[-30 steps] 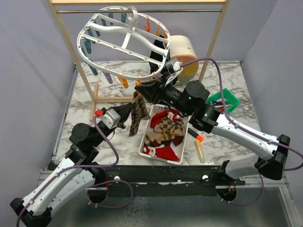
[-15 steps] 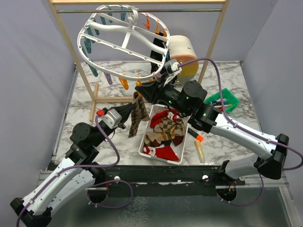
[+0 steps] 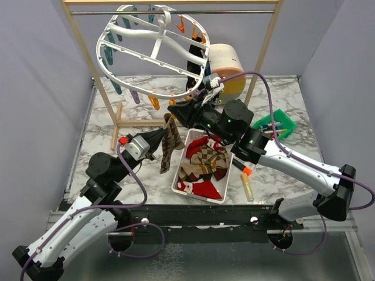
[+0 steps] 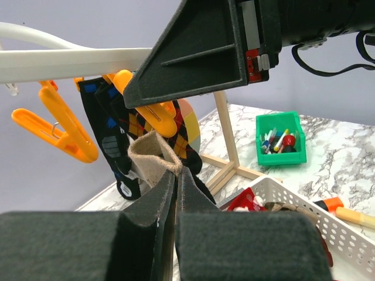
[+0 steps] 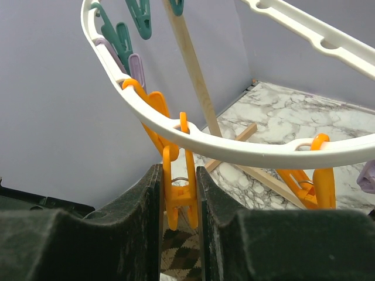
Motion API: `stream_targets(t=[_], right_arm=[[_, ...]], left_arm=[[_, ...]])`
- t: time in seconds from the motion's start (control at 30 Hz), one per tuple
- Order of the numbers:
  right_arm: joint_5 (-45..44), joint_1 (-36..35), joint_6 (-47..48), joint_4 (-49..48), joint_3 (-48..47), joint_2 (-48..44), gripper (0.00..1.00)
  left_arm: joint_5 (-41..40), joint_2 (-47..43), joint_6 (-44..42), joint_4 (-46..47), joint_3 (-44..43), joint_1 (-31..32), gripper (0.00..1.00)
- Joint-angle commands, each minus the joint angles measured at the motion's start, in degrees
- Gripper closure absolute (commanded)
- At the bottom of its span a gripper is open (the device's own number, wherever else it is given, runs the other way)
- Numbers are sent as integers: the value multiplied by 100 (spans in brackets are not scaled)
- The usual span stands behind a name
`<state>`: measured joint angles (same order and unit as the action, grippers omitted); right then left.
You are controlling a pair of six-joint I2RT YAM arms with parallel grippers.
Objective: Clip the socks to the hanger
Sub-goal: Open the clamp at the hanger, then clamp the sock onto the hanger.
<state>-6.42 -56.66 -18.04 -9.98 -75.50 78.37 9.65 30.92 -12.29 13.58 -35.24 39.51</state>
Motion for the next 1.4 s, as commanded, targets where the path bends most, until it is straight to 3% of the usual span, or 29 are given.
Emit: stream_targets(t=[0.0,1.37], right_arm=[[-334,24,-57,45,-198,60,99],[-268,24,-147,163,-188,136,99]], left_arm=[[210,17,38,-58,-183,22,100],[494,211,103,109,-221,22,100]])
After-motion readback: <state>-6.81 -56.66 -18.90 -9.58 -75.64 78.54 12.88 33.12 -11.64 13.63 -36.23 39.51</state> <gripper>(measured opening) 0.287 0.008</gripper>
